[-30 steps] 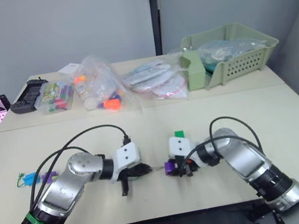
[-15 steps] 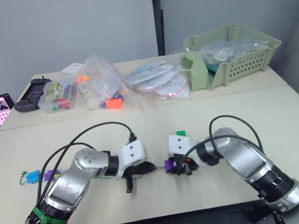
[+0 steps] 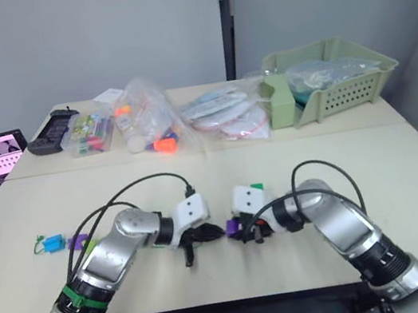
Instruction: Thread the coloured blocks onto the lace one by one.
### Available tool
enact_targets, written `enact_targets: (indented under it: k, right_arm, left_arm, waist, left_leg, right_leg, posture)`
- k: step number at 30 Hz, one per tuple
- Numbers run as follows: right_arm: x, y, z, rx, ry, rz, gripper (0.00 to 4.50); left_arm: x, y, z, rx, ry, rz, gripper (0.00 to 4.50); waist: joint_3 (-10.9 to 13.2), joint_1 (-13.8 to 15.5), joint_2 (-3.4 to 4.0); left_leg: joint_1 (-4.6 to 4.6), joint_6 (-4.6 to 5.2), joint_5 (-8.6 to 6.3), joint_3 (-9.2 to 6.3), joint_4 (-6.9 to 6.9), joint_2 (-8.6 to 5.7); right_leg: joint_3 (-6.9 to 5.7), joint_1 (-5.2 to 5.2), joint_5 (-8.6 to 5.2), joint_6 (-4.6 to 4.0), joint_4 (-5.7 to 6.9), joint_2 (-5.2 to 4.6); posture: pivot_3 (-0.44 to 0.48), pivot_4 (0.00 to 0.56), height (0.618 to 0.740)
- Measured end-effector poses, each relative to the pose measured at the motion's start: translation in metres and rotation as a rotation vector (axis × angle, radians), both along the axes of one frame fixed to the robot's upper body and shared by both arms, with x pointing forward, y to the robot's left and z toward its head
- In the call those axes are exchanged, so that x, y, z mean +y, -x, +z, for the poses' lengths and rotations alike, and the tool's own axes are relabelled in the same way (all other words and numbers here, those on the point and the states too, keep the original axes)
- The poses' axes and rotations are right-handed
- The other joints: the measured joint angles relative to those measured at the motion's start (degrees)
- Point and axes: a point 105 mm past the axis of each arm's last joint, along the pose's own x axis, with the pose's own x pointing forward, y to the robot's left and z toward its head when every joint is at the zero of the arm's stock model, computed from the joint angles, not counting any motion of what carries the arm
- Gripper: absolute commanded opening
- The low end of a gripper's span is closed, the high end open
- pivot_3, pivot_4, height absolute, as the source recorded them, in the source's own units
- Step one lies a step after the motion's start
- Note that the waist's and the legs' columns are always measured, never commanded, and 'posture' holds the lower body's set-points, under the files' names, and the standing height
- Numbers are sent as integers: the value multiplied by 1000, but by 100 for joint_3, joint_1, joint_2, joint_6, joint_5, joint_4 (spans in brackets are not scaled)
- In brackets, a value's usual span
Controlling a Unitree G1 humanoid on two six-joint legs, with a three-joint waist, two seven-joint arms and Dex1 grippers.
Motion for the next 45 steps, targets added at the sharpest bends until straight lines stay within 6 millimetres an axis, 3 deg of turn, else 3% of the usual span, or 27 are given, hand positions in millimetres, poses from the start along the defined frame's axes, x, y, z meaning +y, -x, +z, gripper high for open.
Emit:
enact_targets:
  k: [17, 24, 36, 45]
  right_arm:
    - [-1, 2, -5, -6, 21, 60, 1175]
    - [-26, 0, -10, 25, 76, -6, 1175]
    - [-24, 2, -11, 8, 72, 0, 1175]
    - [-22, 3, -12, 3, 62, 10, 1175]
  left_arm:
    - [14, 7, -3, -8, -33, -45, 0]
    - [23, 13, 6, -14, -7, -62, 0]
    - [25, 13, 16, -29, 23, -59, 0]
    - [24, 13, 11, -37, -4, -54, 0]
  waist:
    - [0, -25, 0]
    - [0, -20, 0]
    - [0, -19, 0]
    - [0, -30, 0]
  left_leg:
    - [-4, 0, -1, -3, -4, 5]
    - [-9, 0, -1, -2, -4, 5]
    - [-8, 1, -1, -1, -4, 6]
    - [-6, 1, -1, -1, -5, 9]
  right_leg:
    - [-2, -6, 0, 0, -2, 3]
    - [-2, -8, 0, 0, -6, 1]
    - [-2, -7, 0, 0, -8, 3]
    - [-2, -6, 0, 0, -8, 7]
  posture:
    - [0, 150, 740]
    - [0, 150, 740]
    - [0, 150, 740]
    - [0, 150, 740]
